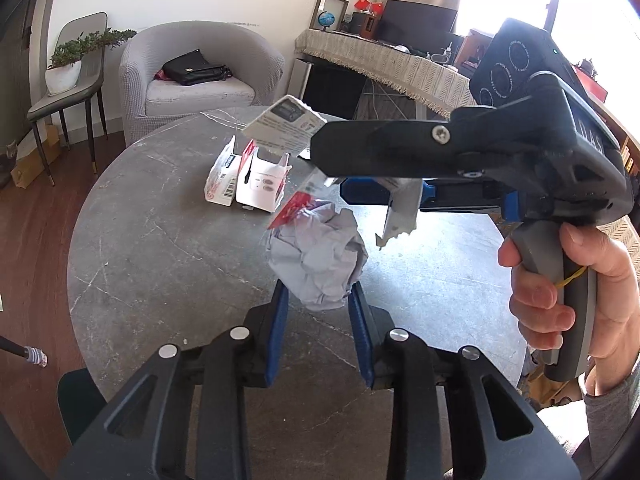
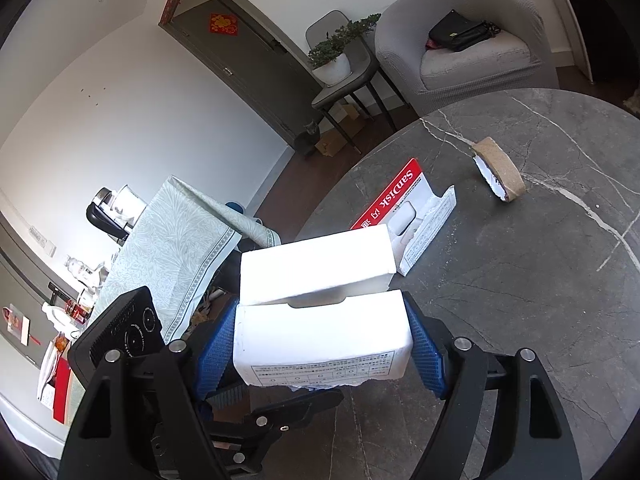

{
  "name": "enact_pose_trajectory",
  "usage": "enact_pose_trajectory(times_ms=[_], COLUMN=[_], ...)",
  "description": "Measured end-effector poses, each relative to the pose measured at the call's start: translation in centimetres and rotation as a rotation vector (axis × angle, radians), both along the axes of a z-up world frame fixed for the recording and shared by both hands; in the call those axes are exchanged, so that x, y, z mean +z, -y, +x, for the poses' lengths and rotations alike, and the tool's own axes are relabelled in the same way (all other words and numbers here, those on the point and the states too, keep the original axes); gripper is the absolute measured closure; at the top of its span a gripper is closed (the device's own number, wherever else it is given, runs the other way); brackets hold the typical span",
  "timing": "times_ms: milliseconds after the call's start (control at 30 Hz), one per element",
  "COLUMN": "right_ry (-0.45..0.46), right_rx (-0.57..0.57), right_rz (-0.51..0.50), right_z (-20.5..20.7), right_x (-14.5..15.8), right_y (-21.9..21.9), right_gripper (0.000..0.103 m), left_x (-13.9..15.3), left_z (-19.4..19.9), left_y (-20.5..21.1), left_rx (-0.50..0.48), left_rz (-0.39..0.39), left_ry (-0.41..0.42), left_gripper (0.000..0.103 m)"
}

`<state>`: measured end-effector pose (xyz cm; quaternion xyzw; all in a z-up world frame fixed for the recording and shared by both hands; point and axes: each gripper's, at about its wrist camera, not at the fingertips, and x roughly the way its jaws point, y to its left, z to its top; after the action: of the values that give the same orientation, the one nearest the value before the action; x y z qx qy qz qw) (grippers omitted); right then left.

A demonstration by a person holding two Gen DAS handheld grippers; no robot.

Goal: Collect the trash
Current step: 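Grasp the crumpled white plastic with the left gripper while the right gripper holds the box, then carry the crumpled plastic and white box over the green bin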

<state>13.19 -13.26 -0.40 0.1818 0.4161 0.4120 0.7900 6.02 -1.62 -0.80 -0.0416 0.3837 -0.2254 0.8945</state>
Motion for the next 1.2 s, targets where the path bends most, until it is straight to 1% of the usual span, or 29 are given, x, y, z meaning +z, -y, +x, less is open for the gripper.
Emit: enact_pose_trajectory(times_ms=[100,267,300,333,367,467,533,567,600,633,833,867,900,933,1033,1067,1100,1133,1200], right_ry=[0.01,0.017,0.019,0.019,0.017,0.006,-0.003,-0.007,-0.01,-0.014,-0.016,-0.02,-0.026,-0.031,-0.042,-0.046,-0.046,-0.042,-0.029], right_rx=[-0.016,-0.022,-0.021,-0.019,-0.015,-0.004,-0.003,-0.002,-0.002,-0.003,-0.024,-0.026,-0.025,-0.023,-0.028,-0.028,-0.029,-0.032,-0.034], right_rz=[-0.02,0.0,0.001,0.002,-0.002,-0.022,-0.033,-0.033,-0.036,-0.037,-0.011,-0.002,0.005,0.007,-0.002,0.004,0.008,0.009,0.017], right_z=[0.1,0.5,0.6,0.6,0.7,0.8,0.9,1.0,1.0,1.0,1.2,1.2,1.2,1.2,1.3,1.3,1.3,1.3,1.3], right_x=[-0.2,0.0,0.0,-0.1,-0.2,-0.7,-1.0,-1.2,-1.3,-1.4,-1.1,-1.1,-1.2,-1.3,-1.6,-1.6,-1.6,-1.4,-1.0], right_y=[-0.6,-1.3,-1.6,-1.9,-2.2,-3.1,-3.4,-3.5,-3.6,-3.6,-3.1,-2.9,-2.7,-2.7,-2.6,-2.6,-2.5,-2.5,-2.3], right_gripper=[0.025,0.025,0.025,0.025,0.025,0.025,0.025,0.025,0.025,0.025,0.025,0.025,0.025,0.025,0.025,0.025,0.025,0.025,0.025], left_x=[0.0,0.0,0.0,-0.1,-0.1,-0.5,-0.5,-0.5,-0.4,-0.3,-0.1,-0.1,0.0,0.1,0.0,-0.1,-0.3,-0.5,-0.6], left_z=[-0.1,-0.5,-0.6,-0.6,-0.7,-0.5,-0.7,-0.8,-0.9,-1.0,-0.8,-0.6,-0.5,-0.2,0.8,1.1,1.3,1.4,1.5], left_y=[-0.7,-2.3,-2.6,-2.9,-3.2,-3.9,-4.1,-4.2,-4.3,-4.3,-3.9,-3.7,-3.5,-3.3,-2.6,-2.3,-2.2,-2.1,-2.3], left_rx=[0.009,0.03,0.031,0.034,0.041,0.051,0.034,0.032,0.035,0.037,0.048,0.046,0.041,0.039,0.033,0.033,0.039,0.046,0.056], left_rz=[0.004,-0.002,0.0,0.002,0.006,0.01,-0.002,-0.003,-0.005,-0.008,0.023,0.023,0.016,0.005,-0.014,-0.01,0.004,0.017,0.016], left_ry=[0.004,0.002,0.001,-0.001,-0.005,-0.032,-0.041,-0.043,-0.037,-0.031,-0.021,-0.017,-0.013,-0.011,-0.019,-0.024,-0.029,-0.029,-0.028], left_gripper=[0.073,0.076,0.084,0.087,0.089,0.09,0.088,0.076,0.061,0.056,0.053,0.049,0.046,0.045,0.045,0.047,0.054,0.058,0.06])
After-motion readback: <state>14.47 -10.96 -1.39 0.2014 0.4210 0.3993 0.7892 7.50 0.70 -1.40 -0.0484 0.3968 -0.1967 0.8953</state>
